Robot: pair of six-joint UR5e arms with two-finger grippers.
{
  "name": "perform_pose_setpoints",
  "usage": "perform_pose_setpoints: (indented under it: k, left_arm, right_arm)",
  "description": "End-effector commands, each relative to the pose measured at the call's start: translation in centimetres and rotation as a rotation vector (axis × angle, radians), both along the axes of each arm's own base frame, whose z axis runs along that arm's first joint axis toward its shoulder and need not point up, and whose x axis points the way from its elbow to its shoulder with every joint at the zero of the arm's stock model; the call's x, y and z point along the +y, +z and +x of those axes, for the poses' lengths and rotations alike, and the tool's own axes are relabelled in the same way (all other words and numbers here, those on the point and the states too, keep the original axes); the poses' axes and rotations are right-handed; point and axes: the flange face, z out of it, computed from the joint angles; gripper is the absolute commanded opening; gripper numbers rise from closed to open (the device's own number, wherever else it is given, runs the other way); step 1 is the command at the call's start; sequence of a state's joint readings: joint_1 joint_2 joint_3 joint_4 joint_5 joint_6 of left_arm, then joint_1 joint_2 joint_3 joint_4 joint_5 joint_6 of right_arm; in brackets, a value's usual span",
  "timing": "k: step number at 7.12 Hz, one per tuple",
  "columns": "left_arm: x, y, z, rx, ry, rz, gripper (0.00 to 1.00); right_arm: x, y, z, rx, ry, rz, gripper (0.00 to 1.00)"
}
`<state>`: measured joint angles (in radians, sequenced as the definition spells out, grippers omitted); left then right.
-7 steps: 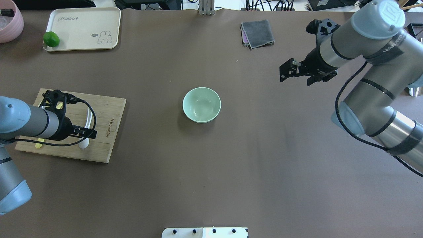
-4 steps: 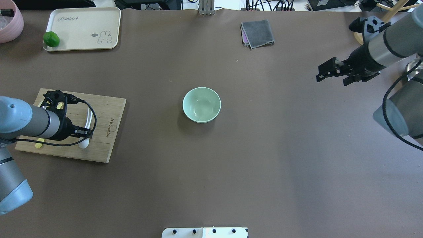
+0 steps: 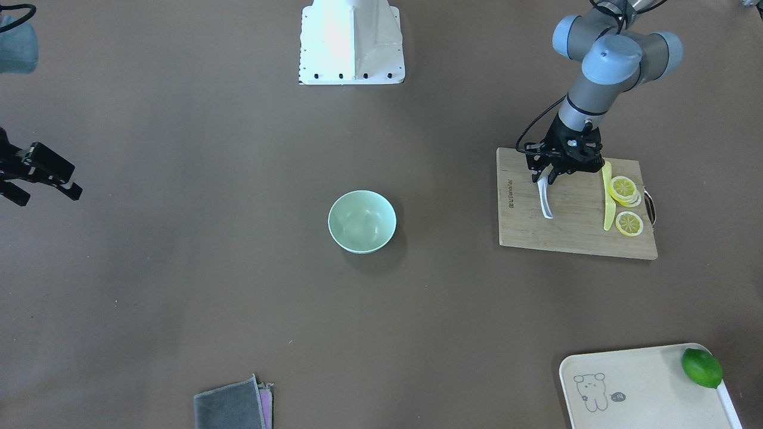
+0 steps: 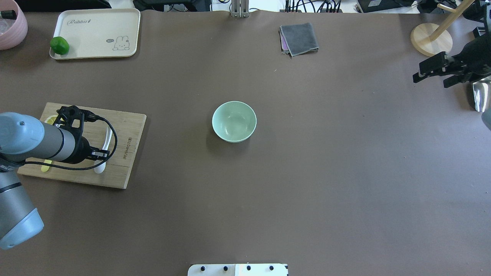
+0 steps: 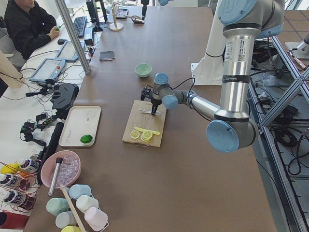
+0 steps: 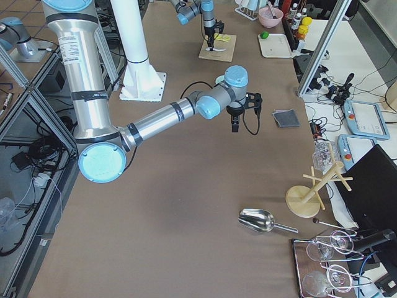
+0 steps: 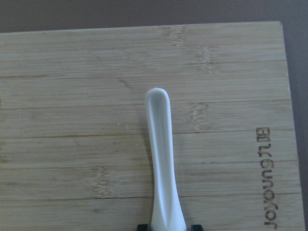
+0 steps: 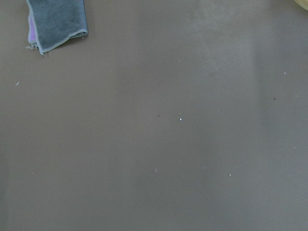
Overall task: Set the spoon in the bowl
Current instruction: 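Release the bowl with the right gripper while the left lowers onto the spoon, then close the left gripper on the white spoon handle and lift it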
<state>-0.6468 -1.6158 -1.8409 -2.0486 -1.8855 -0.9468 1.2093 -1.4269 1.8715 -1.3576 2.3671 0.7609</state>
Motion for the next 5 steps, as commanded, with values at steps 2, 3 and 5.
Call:
perform_pose_setpoints:
  k: [2, 3, 5]
  left_arm:
    - [-0.8, -3.0, -3.3, 0.051, 0.005, -0.038, 0.00]
    - [-0.7, -4.7, -3.2, 0.061, 0.007, -0.031, 0.00]
    - [-2.7, -13.0, -0.2, 0.198, -0.026, -0.009, 0.00]
  right_arm:
    - [0.9, -0.8, 2.0, -0.021, 0.010, 0.009, 1.00]
    - [1.9, 0.0, 2.8, -0.016, 0.017, -0.001, 1.00]
    - [5.1, 4.8, 7.3, 0.038, 0.042, -0.013, 1.00]
